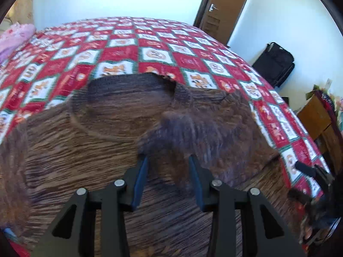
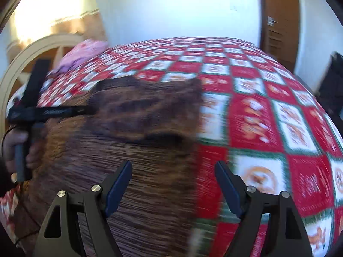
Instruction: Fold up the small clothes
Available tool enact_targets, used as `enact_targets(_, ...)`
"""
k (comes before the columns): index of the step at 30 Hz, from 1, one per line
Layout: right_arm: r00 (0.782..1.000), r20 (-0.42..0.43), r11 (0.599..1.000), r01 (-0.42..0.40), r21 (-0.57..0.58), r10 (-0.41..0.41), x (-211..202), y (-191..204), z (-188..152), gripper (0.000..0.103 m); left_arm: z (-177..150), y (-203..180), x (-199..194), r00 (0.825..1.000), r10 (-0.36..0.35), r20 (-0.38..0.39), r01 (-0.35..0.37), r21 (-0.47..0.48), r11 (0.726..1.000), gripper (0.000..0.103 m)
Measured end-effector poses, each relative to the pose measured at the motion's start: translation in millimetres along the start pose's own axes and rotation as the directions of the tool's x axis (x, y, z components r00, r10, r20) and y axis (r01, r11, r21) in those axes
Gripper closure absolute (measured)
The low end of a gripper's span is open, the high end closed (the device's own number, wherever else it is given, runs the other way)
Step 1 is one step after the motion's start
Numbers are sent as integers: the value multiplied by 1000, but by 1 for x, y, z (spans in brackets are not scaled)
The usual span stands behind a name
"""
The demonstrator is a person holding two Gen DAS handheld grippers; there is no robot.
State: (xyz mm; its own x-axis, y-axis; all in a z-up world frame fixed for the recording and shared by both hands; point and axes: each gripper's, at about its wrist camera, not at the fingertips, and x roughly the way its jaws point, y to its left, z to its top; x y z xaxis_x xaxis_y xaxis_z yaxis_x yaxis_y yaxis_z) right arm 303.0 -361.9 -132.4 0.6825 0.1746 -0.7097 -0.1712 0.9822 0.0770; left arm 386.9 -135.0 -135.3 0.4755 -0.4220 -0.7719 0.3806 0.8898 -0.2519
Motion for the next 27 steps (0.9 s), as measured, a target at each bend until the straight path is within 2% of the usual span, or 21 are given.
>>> enact_targets(1, 1000, -11, 999, -8, -38, 8, 5, 9, 6, 23, 2, -2, 0, 1000, -9, 1, 9, 6, 1000, 83)
enact_targets(2, 1000, -21, 998, -16, -59, 14, 9, 15, 10, 23, 4, -4, -3, 999, -50, -1, 50, 6, 999, 90)
enact_targets(5, 998, -41, 997, -53, -59, 50, 27, 22, 24, 23, 8, -1, -17, 987, -157, 22, 158, -32, 987, 88)
enact_targets(7, 998, -52, 998, -47, -36, 45, 37, 22, 29, 23, 11, -2, -21, 988, -151, 37, 152, -23, 988, 76)
enact_targets(9, 998, -50, 1000, -22, 1, 22, 43, 19, 29, 23, 12, -3, -17, 995, -96, 32, 96, 20, 995, 56)
enact_targets(10, 998, -49, 1000, -27, 16, 28, 43, 19, 28, 23, 11, -2, -14, 997, -64, 41, 62, 43, 997, 55)
enact_targets(13, 998, -51, 999, -39, 12, 39, 41, 22, 19, 23, 5, 1, -6, 999, -33, 16, 32, 70, 997, 55)
enact_targets(17, 998, -63, 999, 15, -51, -18, 44, 26, 11, 23, -8, 11, -4, 996, -93, -8, 94, 23, 995, 55)
enact_targets(20, 998, -59, 999, 28, -28, -29, 46, 20, 10, 23, -12, 15, -8, 998, -56, 16, 57, -12, 998, 55)
enact_targets(22, 998, -59, 999, 34, -23, -35, 47, 20, 7, 23, -15, 23, -12, 999, -16, 44, 18, -42, 999, 51)
enact_targets(23, 997, -63, 999, 41, -30, -43, 49, 22, 6, 23, -15, 28, -10, 999, 10, 53, -6, -59, 998, 43)
enact_targets(25, 995, -77, 997, 55, -49, -59, 52, 25, 4, 23, -11, 32, -5, 999, -5, 45, 8, -84, 996, 40)
enact_targets(27, 995, -77, 996, 63, -63, -68, 53, 28, 4, 23, -6, 30, -1, 998, -43, 45, 47, -94, 994, 43)
